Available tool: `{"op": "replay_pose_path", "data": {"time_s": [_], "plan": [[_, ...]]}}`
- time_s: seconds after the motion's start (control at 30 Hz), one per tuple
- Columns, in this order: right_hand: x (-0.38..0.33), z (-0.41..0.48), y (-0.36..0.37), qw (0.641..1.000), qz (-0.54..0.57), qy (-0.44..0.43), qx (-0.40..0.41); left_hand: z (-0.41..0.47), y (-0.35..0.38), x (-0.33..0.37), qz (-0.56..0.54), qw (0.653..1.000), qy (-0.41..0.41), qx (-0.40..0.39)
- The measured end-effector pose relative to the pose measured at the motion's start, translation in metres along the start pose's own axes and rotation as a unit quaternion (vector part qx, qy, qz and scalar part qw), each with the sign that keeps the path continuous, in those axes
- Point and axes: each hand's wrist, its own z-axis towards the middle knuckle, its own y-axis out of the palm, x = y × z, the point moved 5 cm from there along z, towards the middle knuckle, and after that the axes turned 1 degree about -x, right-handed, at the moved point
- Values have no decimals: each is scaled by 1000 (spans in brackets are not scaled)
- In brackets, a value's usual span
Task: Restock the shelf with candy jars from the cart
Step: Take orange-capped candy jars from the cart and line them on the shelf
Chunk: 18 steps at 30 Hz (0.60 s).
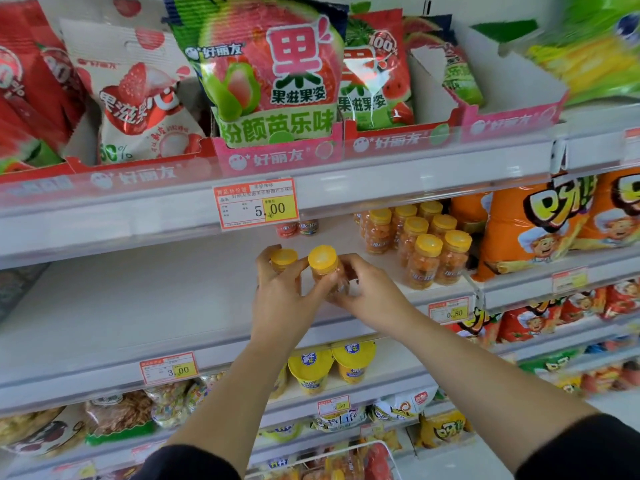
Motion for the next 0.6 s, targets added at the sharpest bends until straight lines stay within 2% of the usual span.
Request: {"op": "replay_pose_path", "data": {"time_s": [0.2,0.4,0.53,0.6], "plan": [[42,23,-13,984,-122,90,91,-2,-4,-24,5,999,31,-9],[65,31,-18,974,-122,147,119,2,0,-27,37,997,59,-20],[43,-7,-20,979,-109,75,157,1,2,-29,65,996,68,-9],[21,-38,-13,972,-162,17,171,1,4,-30,67,995,72,-8]]}}
